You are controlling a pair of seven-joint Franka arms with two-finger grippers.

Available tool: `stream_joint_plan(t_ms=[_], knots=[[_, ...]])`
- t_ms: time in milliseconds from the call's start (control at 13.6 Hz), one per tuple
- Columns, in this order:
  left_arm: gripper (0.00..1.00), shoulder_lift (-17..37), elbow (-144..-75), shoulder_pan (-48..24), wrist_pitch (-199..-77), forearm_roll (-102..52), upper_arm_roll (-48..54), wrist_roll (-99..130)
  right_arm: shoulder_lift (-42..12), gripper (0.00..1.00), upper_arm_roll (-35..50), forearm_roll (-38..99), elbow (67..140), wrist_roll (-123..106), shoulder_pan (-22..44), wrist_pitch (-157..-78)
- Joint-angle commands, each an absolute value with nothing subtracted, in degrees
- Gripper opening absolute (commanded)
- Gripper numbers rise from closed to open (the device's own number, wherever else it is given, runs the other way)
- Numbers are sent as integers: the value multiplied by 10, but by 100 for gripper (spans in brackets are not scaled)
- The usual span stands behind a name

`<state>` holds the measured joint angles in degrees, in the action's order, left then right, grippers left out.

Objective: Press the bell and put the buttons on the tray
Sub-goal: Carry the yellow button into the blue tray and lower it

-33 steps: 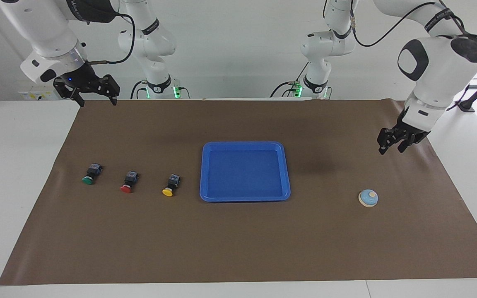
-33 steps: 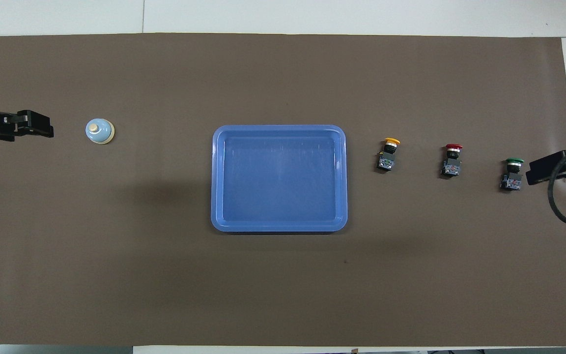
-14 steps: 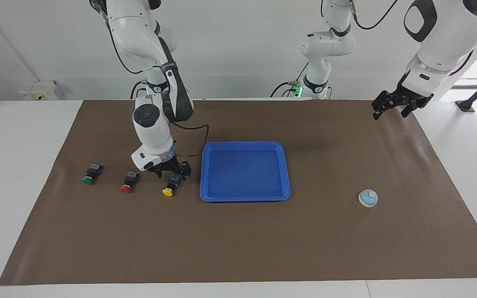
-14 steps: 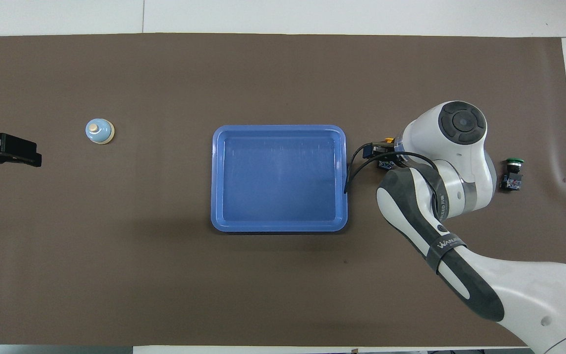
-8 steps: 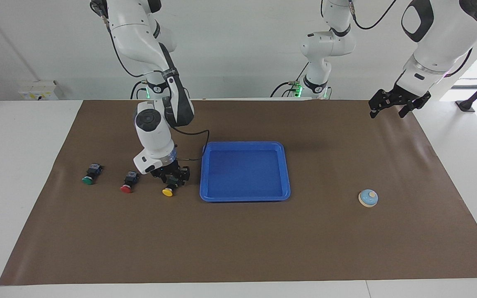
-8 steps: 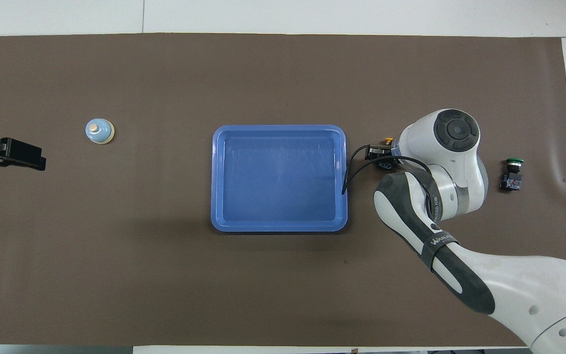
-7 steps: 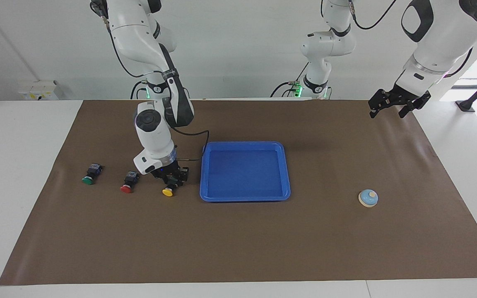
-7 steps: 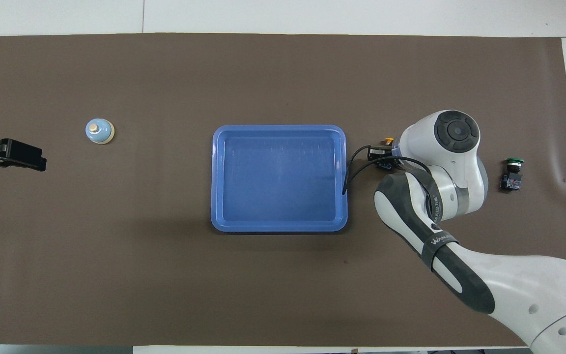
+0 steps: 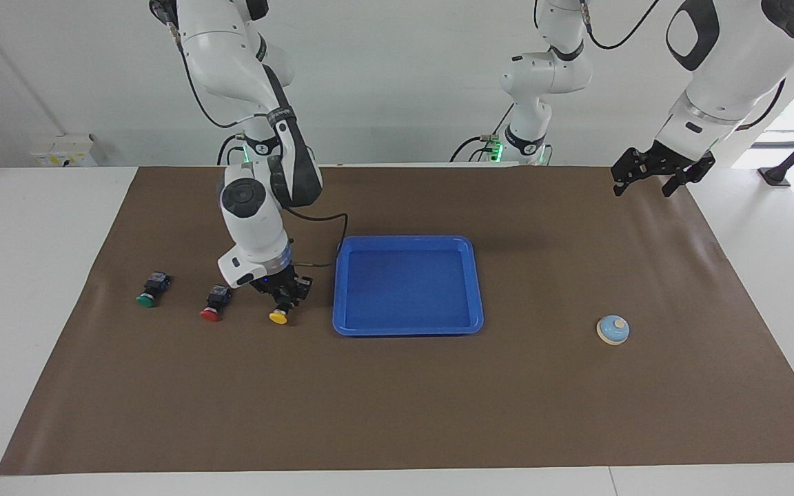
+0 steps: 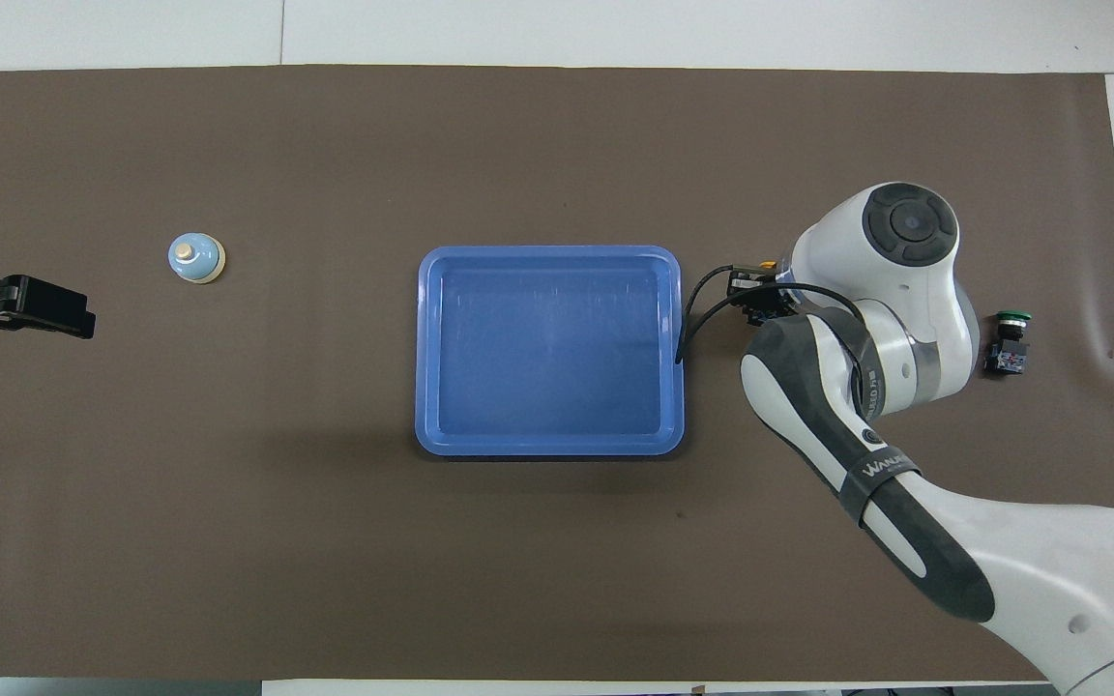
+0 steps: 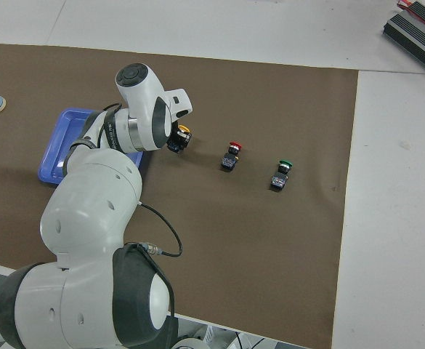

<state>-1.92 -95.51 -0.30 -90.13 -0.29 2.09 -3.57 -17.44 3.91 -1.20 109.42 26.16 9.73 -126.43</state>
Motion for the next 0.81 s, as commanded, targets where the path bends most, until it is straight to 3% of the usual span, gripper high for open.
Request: stream_joint_plan(t_ms=[0,147,367,734], knots=[[100,-29,-957,-5,-896,3,12,-40,-165,0,41,-7,1035,293,144,-1182],[100,-29,-957,-4,-896,3,8,-40,-166,0,41,-5,1005,329,187,-1148],[100,-29,-957,-5,-896,3,9,-40,-169,0,41,-4,1014,371,228,-1159],[100,-29,-957,-4,-896,3,9,-40,-180,0,41,-5,1105,390,256,-1278]])
